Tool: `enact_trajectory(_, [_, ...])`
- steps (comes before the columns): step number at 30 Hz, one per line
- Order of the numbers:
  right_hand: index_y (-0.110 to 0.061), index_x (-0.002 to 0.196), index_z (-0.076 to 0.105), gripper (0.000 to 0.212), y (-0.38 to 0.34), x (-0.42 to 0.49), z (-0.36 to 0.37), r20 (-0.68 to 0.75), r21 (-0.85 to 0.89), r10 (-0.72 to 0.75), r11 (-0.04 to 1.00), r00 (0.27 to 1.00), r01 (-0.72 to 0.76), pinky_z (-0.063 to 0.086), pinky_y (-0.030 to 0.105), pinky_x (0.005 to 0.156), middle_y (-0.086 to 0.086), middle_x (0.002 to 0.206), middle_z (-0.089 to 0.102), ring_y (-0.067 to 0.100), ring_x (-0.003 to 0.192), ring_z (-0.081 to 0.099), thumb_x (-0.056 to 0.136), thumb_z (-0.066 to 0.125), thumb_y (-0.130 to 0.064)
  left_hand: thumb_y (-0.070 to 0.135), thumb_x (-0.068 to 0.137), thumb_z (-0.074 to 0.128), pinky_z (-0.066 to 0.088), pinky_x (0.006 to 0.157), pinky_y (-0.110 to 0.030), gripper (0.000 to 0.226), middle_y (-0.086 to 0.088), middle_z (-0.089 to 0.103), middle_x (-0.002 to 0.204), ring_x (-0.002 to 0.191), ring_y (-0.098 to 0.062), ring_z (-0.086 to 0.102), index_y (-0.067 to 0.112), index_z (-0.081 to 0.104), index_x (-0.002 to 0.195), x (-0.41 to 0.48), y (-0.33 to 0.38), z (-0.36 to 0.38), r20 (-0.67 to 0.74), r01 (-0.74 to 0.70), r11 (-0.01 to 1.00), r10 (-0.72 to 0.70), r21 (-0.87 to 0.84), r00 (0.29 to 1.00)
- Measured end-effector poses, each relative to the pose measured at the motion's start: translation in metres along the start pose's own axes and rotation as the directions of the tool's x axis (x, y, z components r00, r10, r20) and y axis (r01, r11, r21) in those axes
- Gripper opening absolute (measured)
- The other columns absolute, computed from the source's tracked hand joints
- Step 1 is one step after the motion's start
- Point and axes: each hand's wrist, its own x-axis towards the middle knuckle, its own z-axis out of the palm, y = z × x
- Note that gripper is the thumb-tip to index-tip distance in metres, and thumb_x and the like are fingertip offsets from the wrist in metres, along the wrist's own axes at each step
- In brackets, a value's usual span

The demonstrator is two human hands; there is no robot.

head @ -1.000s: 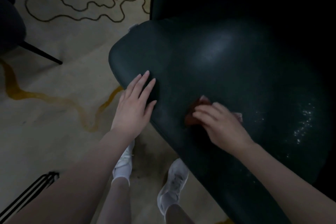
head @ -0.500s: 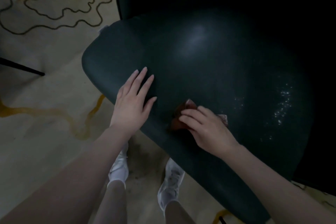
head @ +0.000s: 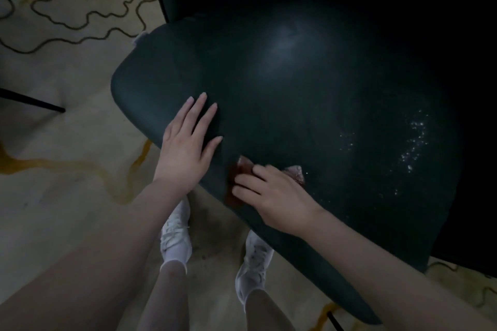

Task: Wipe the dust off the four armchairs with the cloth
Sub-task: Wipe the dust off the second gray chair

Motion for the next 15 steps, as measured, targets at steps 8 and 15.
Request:
enact_trajectory(8, [-0.001,0.112,0.068,0.031,0.028,-0.011,-0.025,-0.263,0.125,0.461,0.887,0.848,-0.444,0.053,0.053,0.082,0.016,0.113,0.065,0.036,0.094,0.059,0.082,0.072,0.003,0.031,0.098,0.054,0.027,0.116,-0.045,0.058,-0.007,0.029,0.16,0.148,-0.027,0.022,0.01,0.039,0.15,-0.009,0.012,0.003,-0.03,-0.009,1.0,0.009,-0.017,1.0])
enact_trajectory(15, [-0.01,0.11,0.069,0.044,-0.004,-0.014,0.001,-0.083,0.027,0.125,0.992,0.989,-0.123,0.053,0.042,0.071,0.008,0.113,0.066,0.029,0.091,0.059,0.068,0.079,-0.001,0.033,0.097,0.05,0.031,0.115,-0.049,0.057,-0.008,0.03,0.159,0.148,-0.028,0.024,0.01,0.04,0.149,-0.029,0.022,0.005,-0.003,0.003,1.0,-0.003,0.016,1.0])
